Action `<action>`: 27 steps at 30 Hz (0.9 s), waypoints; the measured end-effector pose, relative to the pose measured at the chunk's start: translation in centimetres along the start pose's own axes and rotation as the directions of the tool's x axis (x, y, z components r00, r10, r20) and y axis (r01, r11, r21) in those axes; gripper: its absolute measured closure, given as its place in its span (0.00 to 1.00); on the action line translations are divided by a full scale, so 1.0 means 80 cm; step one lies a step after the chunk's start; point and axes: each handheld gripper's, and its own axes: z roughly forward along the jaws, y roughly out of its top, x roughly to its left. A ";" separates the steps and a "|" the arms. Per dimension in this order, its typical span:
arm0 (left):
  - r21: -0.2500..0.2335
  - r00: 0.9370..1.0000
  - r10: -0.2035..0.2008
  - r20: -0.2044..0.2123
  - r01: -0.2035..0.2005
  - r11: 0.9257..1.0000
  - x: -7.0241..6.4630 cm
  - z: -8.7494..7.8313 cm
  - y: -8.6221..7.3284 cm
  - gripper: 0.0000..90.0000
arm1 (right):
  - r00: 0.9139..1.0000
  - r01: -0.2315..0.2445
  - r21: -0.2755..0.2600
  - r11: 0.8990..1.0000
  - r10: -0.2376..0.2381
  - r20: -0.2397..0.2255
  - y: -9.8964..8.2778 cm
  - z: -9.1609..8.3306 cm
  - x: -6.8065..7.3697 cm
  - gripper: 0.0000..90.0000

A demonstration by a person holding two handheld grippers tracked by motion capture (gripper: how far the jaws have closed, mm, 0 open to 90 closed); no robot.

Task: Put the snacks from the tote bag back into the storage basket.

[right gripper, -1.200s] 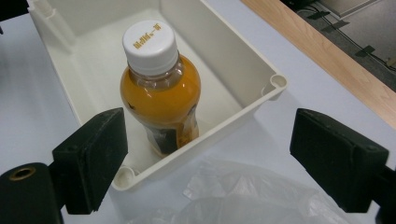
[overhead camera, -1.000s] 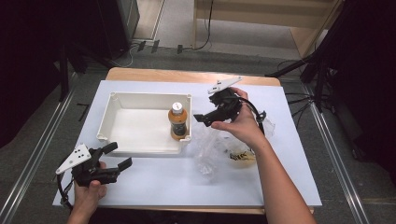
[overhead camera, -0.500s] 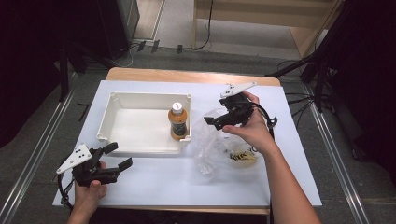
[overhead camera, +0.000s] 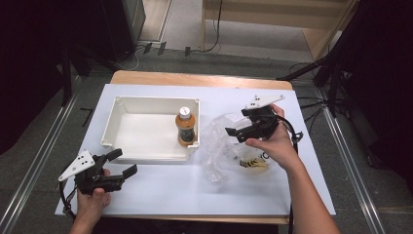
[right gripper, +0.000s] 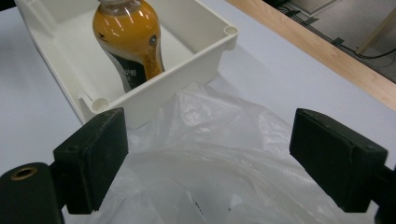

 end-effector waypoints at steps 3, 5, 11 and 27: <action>0.002 1.000 0.001 -0.003 -0.001 1.000 0.001 0.000 0.000 0.15 | 1.000 -0.007 -0.007 1.000 0.007 0.007 -0.007 -0.006 -0.004 0.14; 0.002 1.000 0.000 -0.006 0.000 1.000 0.001 -0.001 0.000 0.15 | 1.000 -0.010 -0.008 1.000 0.010 0.009 -0.012 -0.010 -0.006 0.14; -0.001 1.000 -0.002 -0.012 0.002 1.000 0.003 -0.002 -0.001 0.15 | 0.999 -0.026 -0.024 0.999 0.026 0.028 -0.024 -0.024 -0.011 0.14; 0.005 1.000 -0.004 -0.020 0.004 1.000 0.005 -0.002 -0.003 0.15 | 0.996 -0.060 -0.028 0.998 0.062 0.069 -0.068 -0.051 -0.028 0.14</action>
